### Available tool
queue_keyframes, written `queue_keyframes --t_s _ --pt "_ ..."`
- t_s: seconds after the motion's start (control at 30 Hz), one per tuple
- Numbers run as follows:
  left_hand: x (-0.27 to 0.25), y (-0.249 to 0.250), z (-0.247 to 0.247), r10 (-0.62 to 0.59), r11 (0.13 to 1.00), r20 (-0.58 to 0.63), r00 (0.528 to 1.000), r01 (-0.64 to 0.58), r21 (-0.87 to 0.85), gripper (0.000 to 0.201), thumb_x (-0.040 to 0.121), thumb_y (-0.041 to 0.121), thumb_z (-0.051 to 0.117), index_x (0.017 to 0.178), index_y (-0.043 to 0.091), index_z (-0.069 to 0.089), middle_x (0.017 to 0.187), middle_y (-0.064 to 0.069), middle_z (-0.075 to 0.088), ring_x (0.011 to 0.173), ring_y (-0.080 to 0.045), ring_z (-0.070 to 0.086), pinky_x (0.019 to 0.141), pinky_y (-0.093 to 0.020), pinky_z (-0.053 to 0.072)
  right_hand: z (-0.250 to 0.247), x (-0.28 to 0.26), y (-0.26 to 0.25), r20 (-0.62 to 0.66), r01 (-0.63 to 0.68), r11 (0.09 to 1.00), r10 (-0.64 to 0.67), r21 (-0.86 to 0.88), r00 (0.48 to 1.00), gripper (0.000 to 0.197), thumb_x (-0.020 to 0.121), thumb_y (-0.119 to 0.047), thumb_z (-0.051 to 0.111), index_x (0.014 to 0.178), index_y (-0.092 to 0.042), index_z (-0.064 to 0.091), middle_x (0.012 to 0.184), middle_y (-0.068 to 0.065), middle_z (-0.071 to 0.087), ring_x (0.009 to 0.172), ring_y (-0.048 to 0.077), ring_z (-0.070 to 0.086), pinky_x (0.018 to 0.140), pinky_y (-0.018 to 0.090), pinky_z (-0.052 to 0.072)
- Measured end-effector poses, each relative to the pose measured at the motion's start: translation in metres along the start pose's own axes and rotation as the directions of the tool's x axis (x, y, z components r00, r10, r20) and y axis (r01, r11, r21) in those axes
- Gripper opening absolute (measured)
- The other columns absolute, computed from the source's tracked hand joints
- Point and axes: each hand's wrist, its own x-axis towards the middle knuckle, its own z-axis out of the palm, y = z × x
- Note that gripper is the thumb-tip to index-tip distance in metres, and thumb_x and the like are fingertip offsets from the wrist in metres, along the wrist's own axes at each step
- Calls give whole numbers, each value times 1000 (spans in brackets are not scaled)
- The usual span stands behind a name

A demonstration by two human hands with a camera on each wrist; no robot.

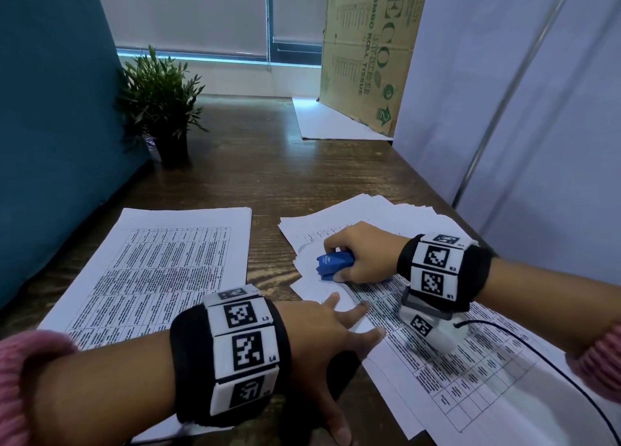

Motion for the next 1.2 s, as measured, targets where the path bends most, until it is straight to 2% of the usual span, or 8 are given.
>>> queue_keyframes --t_s 0.1,0.33,0.53,0.63,0.77,0.97,1.13,1.2 --pt "-1 1 -1 0 1000 -3 1000 0 -8 109 70 63 68 147 41 -7 155 9 -21 144 -31 -9 114 -57 18 -1 2 -1 28 -88 994 86 69 996 19 79 -30 71 83 -23 54 69 -13 43 68 9 43 56 20 31" --pt "0 2 -1 -4 1000 -10 1000 4 -9 110 70 63 68 147 41 -7 155 9 -22 145 -31 -8 115 -54 18 -1 4 -5 49 -240 956 235 169 971 20 74 -27 75 76 -16 58 73 -3 53 70 15 51 56 24 39" --pt "-1 2 -1 -1 1000 -8 1000 1 9 109 71 62 67 148 38 -5 156 5 -19 145 -31 -8 115 -52 19 3 -1 -13 19 -315 922 319 224 947 17 74 -23 74 79 -11 63 81 5 58 65 13 49 54 22 39" --pt "0 4 -3 -10 1000 -5 1000 11 17 108 71 63 67 149 36 -2 157 4 -17 145 -30 -8 115 -53 19 2 -1 -15 24 -347 902 354 258 935 22 74 -22 74 87 -5 69 82 6 60 71 16 52 57 24 41" --pt "-1 4 -1 -25 1000 -10 1000 25 18 107 70 63 67 149 37 1 158 5 -14 145 -30 -7 115 -53 19 1 0 -17 34 -342 902 346 264 938 24 75 -24 74 89 -5 69 81 6 59 70 16 52 56 24 39" --pt "-2 4 0 -31 999 -13 999 31 -6 108 70 63 68 147 41 -4 156 9 -19 145 -28 -9 115 -54 17 2 1 -18 -15 -235 964 238 124 971 22 77 -22 71 93 -8 66 91 7 62 78 18 52 55 21 37" --pt "0 2 1 -34 999 -13 999 34 -12 110 69 63 68 146 44 -8 155 12 -22 145 -27 -9 115 -55 15 -7 -3 -4 46 -132 991 131 18 990 23 78 -33 72 78 -25 50 70 -14 43 74 13 44 55 19 30" --pt "0 2 1 -36 999 -13 999 36 -13 110 69 63 69 146 45 -7 154 12 -22 145 -27 -9 115 -55 16 -13 -7 8 52 -151 988 151 5 987 25 76 -36 74 73 -29 50 69 -16 44 69 9 45 55 19 31"
